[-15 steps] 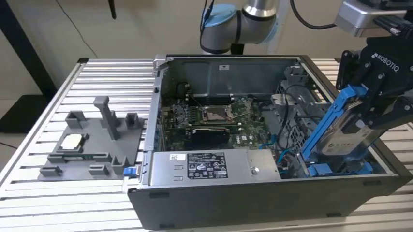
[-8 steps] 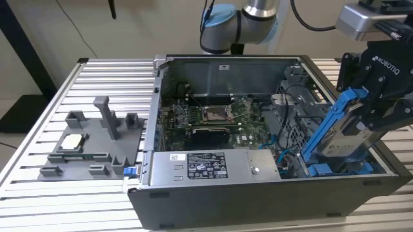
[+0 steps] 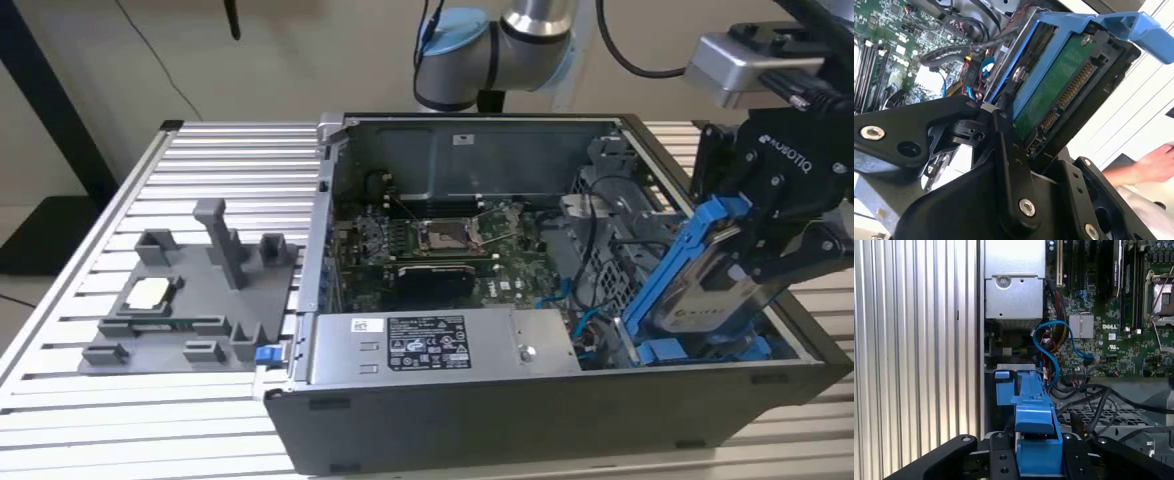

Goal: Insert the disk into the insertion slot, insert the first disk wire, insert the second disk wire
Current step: 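Insert the disk into the insertion slot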

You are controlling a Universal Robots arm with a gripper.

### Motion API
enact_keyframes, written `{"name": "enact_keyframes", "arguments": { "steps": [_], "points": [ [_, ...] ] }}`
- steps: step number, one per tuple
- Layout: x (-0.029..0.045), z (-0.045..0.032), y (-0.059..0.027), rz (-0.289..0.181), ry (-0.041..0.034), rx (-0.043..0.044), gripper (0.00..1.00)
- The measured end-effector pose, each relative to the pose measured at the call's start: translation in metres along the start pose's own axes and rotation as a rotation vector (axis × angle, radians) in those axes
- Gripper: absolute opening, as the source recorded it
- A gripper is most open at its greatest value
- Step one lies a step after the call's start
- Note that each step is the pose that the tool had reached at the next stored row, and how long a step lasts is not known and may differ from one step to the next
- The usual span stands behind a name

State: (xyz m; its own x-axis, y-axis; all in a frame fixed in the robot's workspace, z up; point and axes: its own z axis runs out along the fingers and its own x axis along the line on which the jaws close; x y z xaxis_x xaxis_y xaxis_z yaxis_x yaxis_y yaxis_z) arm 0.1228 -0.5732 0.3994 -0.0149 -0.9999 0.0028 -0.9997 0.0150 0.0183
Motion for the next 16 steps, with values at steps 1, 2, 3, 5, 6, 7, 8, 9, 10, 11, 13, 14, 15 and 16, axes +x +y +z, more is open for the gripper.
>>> {"name": "enact_keyframes", "arguments": {
  "steps": [1, 2, 3, 5, 6, 7, 8, 9, 10, 11, 13, 14, 15, 16],
  "points": [
    [0.0000, 0.0018, 0.0000, 0.001, 0.0001, 0.0000, 0.33],
    [0.0000, 0.0036, -0.0001, 0.001, 0.0001, 0.0000, 0.33],
    [0.0000, 0.0055, -0.0001, 0.002, 0.0000, -0.0001, 0.33],
    [0.0000, 0.0092, -0.0002, 0.006, -0.0001, -0.0008, 0.33],
    [-0.0001, 0.0111, -0.0002, 0.007, -0.0001, -0.0010, 0.33],
    [-0.0001, 0.0127, -0.0002, 0.009, -0.0002, -0.0012, 0.33],
    [-0.0002, 0.0144, -0.0003, 0.012, -0.0002, -0.0015, 0.33],
    [-0.0003, 0.0152, -0.0003, 0.014, -0.0002, -0.0016, 0.33],
    [-0.0003, 0.0152, -0.0003, 0.015, 0.0001, -0.0017, 0.34],
    [-0.0003, 0.0152, -0.0003, 0.016, -0.0002, -0.0017, 0.34],
    [-0.0002, 0.0153, -0.0003, 0.016, -0.0022, -0.0017, 0.41],
    [-0.0002, 0.0147, -0.0002, 0.017, -0.0036, -0.0017, 0.41],
    [-0.0002, 0.0137, -0.0002, 0.017, -0.0054, -0.0018, 0.41],
    [-0.0004, 0.0123, -0.0002, 0.017, -0.0070, -0.0018, 0.41]
  ]
}}
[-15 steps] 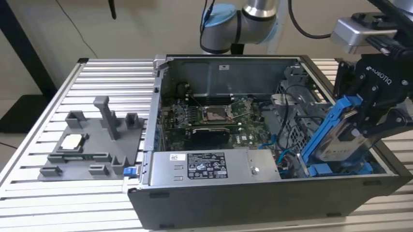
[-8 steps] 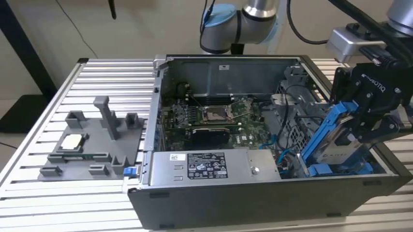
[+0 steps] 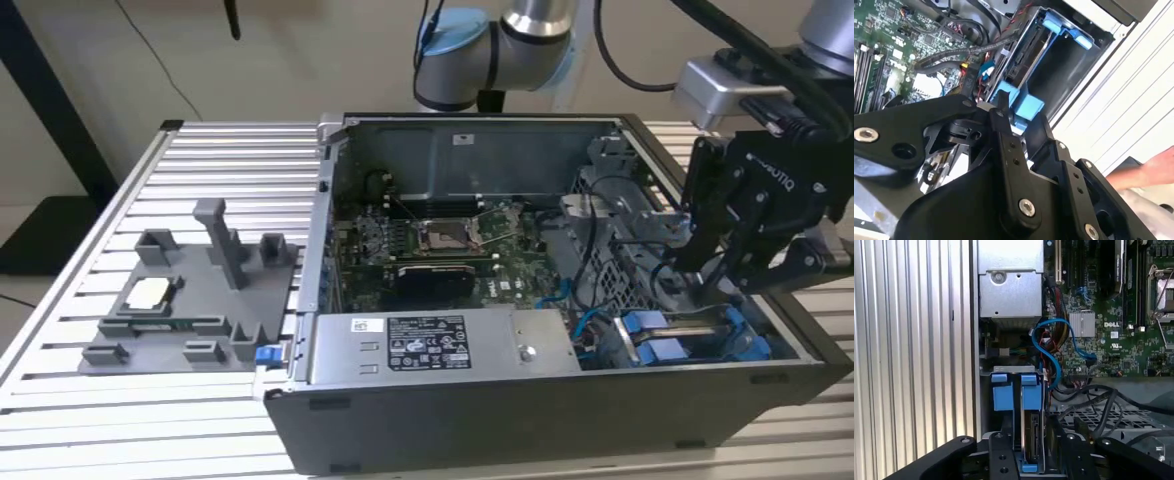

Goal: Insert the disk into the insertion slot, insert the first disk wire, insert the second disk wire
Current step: 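Insert the disk into the insertion slot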

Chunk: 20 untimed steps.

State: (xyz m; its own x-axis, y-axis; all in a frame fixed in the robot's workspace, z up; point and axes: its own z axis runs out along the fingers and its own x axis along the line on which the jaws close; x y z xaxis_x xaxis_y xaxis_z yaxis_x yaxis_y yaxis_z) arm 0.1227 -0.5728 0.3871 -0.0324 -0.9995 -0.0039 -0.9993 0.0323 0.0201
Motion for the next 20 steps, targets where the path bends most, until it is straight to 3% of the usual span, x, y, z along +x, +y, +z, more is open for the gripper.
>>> {"name": "enact_keyframes", "arguments": {
  "steps": [6, 16, 20],
  "points": [
    [-0.0040, -0.0073, 0.0004, 0.002, -0.0073, 0.0011, 0.41],
    [-0.0151, -0.0076, 0.0009, 0.004, -0.0344, 0.0299, 0.41],
    [-0.0214, -0.0076, 0.0017, 0.004, -0.0414, 0.0352, 0.41]
  ]
}}
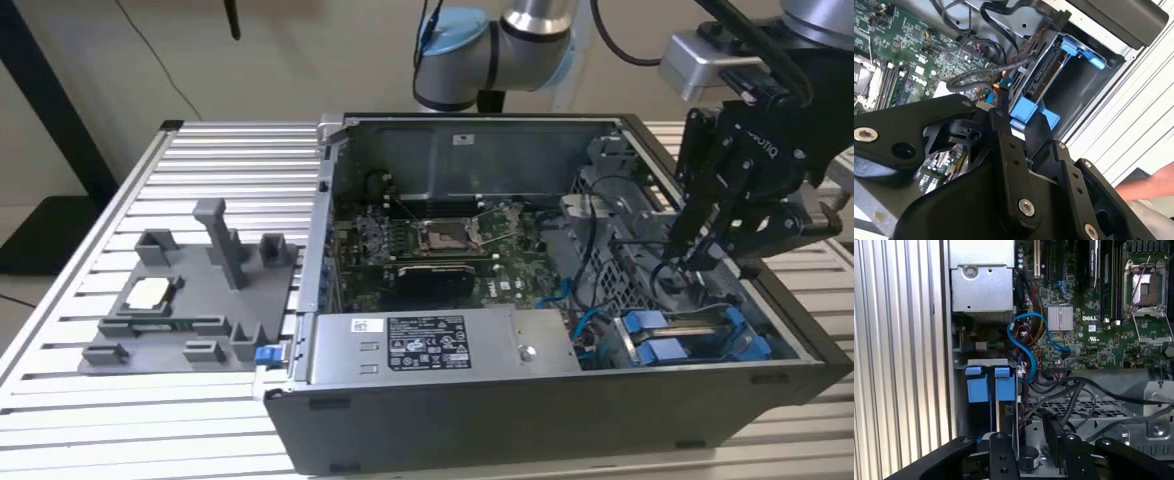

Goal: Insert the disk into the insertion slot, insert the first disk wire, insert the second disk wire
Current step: 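Insert the first disk wire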

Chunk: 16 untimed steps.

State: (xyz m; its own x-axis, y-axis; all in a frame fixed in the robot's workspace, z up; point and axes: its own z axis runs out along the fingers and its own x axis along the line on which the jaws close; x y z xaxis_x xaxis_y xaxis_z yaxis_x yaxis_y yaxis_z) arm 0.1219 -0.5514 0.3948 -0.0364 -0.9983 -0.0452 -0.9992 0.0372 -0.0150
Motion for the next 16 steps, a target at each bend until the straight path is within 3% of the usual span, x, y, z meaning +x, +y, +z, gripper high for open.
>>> {"name": "enact_keyframes", "arguments": {
  "steps": [11, 13, 16],
  "points": [
    [-0.0039, 0.0055, 0.0054, 0.000, -0.0060, 0.0028, 0.41],
    [-0.0038, 0.0068, 0.0061, 0.000, -0.0110, 0.0067, 0.41],
    [-0.0038, 0.0074, 0.0068, -0.001, -0.0270, 0.0134, 0.41]
  ]
}}
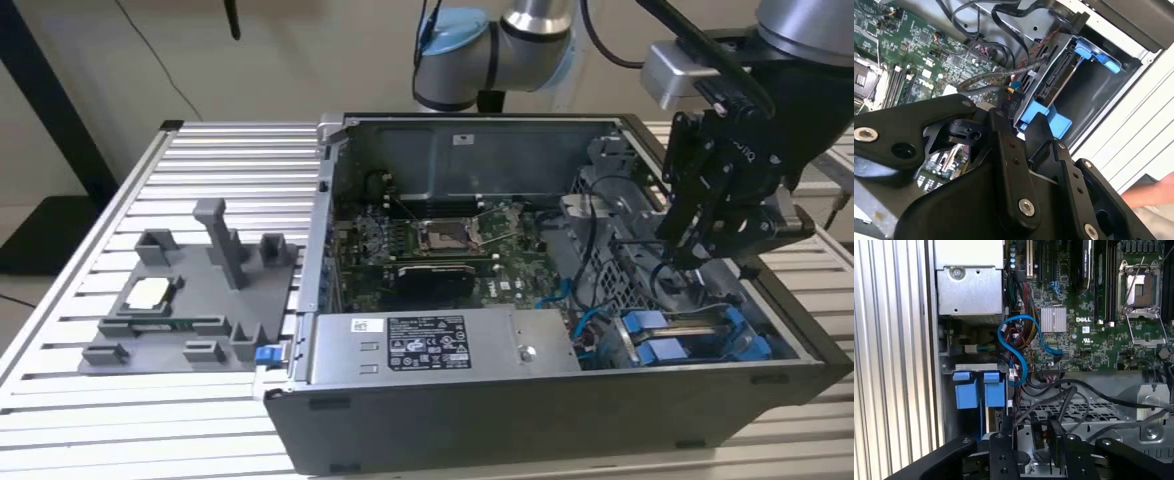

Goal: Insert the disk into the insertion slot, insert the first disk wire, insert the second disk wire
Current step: 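Insert the first disk wire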

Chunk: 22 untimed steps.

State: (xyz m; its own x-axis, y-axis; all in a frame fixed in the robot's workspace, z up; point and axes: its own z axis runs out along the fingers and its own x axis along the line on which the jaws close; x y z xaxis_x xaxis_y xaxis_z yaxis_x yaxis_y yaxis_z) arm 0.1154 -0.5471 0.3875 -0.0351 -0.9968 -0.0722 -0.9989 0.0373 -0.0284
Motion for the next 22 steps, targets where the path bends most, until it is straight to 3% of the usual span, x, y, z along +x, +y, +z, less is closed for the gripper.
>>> {"name": "enact_keyframes", "arguments": {
  "steps": [2, 3, 5, 9, 22],
  "points": [
    [0.0000, 0.0000, 0.0001, -0.001, -0.0113, 0.0053, 0.32],
    [0.0000, 0.0000, 0.0001, -0.002, -0.0147, 0.0076, 0.32],
    [-0.0001, 0.0001, 0.0002, -0.003, -0.0185, 0.0120, 0.20],
    [0.0001, 0.0011, 0.0002, -0.004, -0.0192, 0.0174, 0.19],
    [0.0017, 0.0062, -0.0013, -0.005, -0.0145, 0.0176, 0.19]
  ]
}}
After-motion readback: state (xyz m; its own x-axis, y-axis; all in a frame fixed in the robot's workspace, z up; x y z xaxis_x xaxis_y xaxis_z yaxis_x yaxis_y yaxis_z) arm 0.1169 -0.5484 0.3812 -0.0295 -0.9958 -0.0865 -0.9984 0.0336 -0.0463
